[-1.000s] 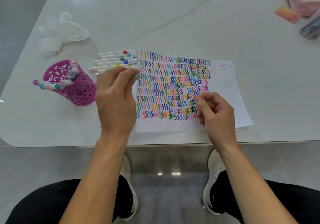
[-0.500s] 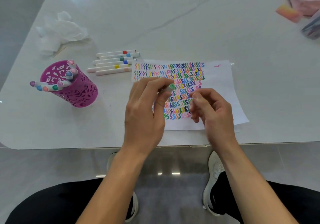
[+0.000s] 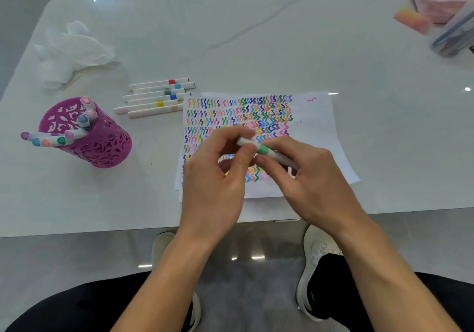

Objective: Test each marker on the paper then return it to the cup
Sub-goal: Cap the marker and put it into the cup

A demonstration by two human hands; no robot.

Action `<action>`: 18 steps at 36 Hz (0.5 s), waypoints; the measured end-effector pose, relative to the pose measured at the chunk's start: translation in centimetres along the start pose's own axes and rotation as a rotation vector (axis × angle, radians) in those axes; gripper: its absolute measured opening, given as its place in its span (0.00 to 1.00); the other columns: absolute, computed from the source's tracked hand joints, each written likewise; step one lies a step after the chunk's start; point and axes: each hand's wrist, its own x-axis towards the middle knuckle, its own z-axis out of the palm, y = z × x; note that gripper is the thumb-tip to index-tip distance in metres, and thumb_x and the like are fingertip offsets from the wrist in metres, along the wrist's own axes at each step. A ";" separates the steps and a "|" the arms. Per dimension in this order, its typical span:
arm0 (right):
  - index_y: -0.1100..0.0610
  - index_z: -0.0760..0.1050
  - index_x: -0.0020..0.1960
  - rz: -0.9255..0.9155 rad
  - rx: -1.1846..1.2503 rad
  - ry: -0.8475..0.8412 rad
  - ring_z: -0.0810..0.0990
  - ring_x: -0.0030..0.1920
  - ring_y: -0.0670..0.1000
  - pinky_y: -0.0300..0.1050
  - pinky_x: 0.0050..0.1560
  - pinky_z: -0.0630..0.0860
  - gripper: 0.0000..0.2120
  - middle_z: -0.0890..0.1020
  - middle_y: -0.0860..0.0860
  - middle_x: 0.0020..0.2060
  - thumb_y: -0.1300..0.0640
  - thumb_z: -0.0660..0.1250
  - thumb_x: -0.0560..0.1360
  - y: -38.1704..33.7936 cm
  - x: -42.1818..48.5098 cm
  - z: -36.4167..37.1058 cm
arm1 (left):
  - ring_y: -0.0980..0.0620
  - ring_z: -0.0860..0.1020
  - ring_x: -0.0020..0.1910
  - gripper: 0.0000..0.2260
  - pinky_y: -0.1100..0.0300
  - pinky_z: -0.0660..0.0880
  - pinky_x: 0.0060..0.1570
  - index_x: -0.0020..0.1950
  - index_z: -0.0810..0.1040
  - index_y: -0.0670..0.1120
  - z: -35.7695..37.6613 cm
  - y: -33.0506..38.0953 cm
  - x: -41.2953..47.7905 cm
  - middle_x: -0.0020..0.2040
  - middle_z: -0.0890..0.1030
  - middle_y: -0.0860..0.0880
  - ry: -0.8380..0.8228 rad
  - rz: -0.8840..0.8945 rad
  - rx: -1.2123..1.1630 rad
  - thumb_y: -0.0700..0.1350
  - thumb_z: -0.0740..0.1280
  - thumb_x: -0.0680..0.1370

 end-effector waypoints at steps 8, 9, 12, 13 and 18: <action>0.47 0.81 0.48 0.042 -0.282 -0.183 0.75 0.36 0.47 0.44 0.37 0.70 0.17 0.79 0.43 0.34 0.35 0.64 0.78 -0.4 0.1 -3.0 | 0.58 0.82 0.38 0.04 0.54 0.81 0.44 0.52 0.80 0.54 -1.1 -0.3 0.6 0.40 0.82 0.58 -0.303 -0.013 0.364 0.45 0.68 0.81; 0.48 0.81 0.47 0.047 -0.293 -0.202 0.75 0.36 0.47 0.45 0.37 0.70 0.18 0.78 0.44 0.34 0.35 0.63 0.79 -0.4 -0.1 -3.1 | 0.58 0.82 0.39 0.04 0.53 0.81 0.44 0.53 0.80 0.55 -1.2 -0.5 0.6 0.41 0.82 0.59 -0.326 0.021 0.414 0.46 0.67 0.82; 0.50 0.78 0.44 0.051 -0.289 -0.213 0.75 0.37 0.48 0.47 0.39 0.72 0.19 0.77 0.45 0.34 0.36 0.62 0.80 -0.2 -0.7 -2.9 | 0.62 0.79 0.43 0.08 0.56 0.79 0.48 0.58 0.82 0.56 -1.1 -1.0 0.0 0.44 0.79 0.64 -0.347 0.098 0.510 0.48 0.65 0.83; 0.50 0.76 0.42 0.055 -0.283 -0.213 0.75 0.36 0.48 0.48 0.39 0.72 0.19 0.76 0.45 0.34 0.36 0.63 0.80 -0.1 -1.0 -2.8 | 0.62 0.78 0.43 0.09 0.57 0.77 0.48 0.59 0.82 0.56 -1.1 -1.2 -0.3 0.45 0.78 0.64 -0.342 0.110 0.523 0.48 0.64 0.83; 0.49 0.73 0.42 0.062 -0.282 -0.230 0.74 0.35 0.48 0.49 0.38 0.72 0.19 0.75 0.44 0.32 0.35 0.61 0.81 0.2 -1.9 -2.1 | 0.62 0.78 0.45 0.08 0.69 0.72 0.46 0.56 0.83 0.55 -0.9 -1.8 -1.7 0.46 0.81 0.61 -0.282 0.158 0.556 0.46 0.66 0.82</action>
